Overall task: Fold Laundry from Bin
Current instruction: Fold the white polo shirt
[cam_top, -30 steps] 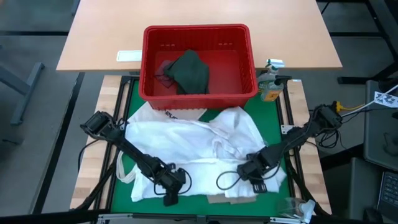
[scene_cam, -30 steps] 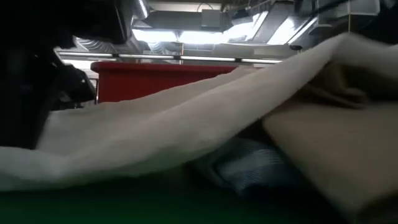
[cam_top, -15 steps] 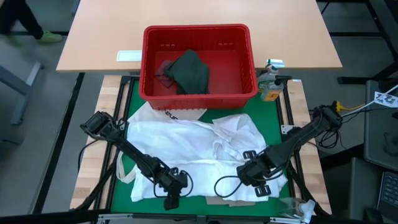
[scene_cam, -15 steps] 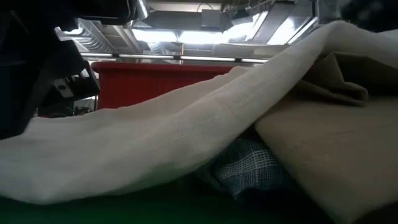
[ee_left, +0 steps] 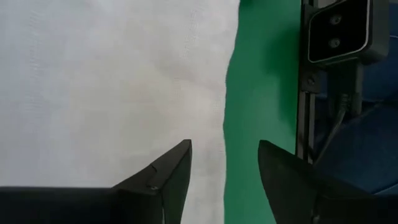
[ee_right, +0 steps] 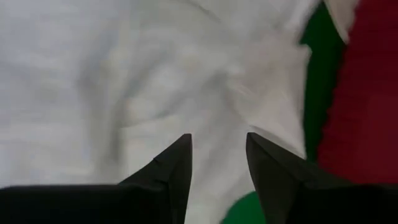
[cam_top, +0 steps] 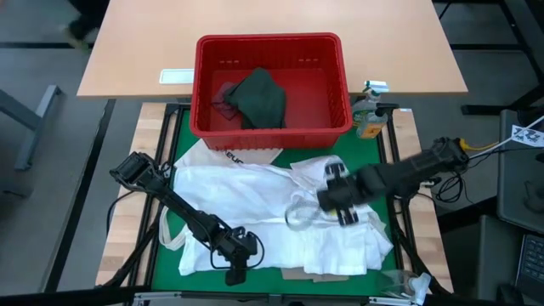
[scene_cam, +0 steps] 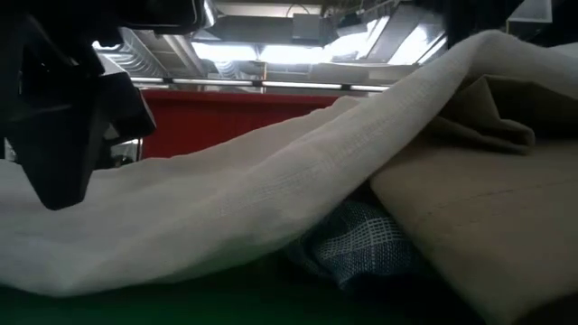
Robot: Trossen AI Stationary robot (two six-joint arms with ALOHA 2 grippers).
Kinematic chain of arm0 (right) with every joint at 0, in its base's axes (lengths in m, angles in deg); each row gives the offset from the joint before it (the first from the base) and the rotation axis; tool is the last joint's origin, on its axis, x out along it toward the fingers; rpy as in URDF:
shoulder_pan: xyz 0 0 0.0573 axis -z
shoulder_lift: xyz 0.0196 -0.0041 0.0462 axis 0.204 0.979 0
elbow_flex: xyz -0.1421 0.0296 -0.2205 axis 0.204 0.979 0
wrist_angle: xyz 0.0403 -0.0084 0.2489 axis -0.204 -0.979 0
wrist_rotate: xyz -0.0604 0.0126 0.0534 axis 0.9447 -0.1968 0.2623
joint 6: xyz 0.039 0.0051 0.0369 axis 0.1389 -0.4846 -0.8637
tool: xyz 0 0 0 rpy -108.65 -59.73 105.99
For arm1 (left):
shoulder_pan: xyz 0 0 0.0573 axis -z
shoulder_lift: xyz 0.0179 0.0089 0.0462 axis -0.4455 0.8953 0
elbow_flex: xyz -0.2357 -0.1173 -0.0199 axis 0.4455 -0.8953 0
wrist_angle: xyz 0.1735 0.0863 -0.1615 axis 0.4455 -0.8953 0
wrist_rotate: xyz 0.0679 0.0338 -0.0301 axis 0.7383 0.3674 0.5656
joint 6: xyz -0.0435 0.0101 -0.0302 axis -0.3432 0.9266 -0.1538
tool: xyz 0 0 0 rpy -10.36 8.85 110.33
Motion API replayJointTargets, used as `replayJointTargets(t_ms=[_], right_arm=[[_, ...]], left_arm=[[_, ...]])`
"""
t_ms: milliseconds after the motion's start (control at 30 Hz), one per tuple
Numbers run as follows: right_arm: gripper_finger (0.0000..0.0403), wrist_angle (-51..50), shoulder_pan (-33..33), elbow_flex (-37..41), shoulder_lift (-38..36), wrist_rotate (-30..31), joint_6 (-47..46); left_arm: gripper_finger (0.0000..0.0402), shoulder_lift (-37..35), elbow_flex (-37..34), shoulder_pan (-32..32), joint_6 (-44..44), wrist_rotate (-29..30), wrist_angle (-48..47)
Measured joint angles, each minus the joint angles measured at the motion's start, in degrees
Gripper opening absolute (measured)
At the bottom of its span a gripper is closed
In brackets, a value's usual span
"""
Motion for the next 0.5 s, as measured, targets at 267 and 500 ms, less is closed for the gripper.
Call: replayJointTargets(t_ms=[267,500], right_arm=[[0.0154,11.0,14.2,16.1,-2.6,1.1,12.7],[0.0154,25.0,22.0,27.4,-2.6,1.1,22.9]], left_arm=[[0.0177,0.0,0.0,0.0,0.1,3.0,-2.4],[0.0177,0.0,0.0,-0.1,0.1,5.2,-2.6]])
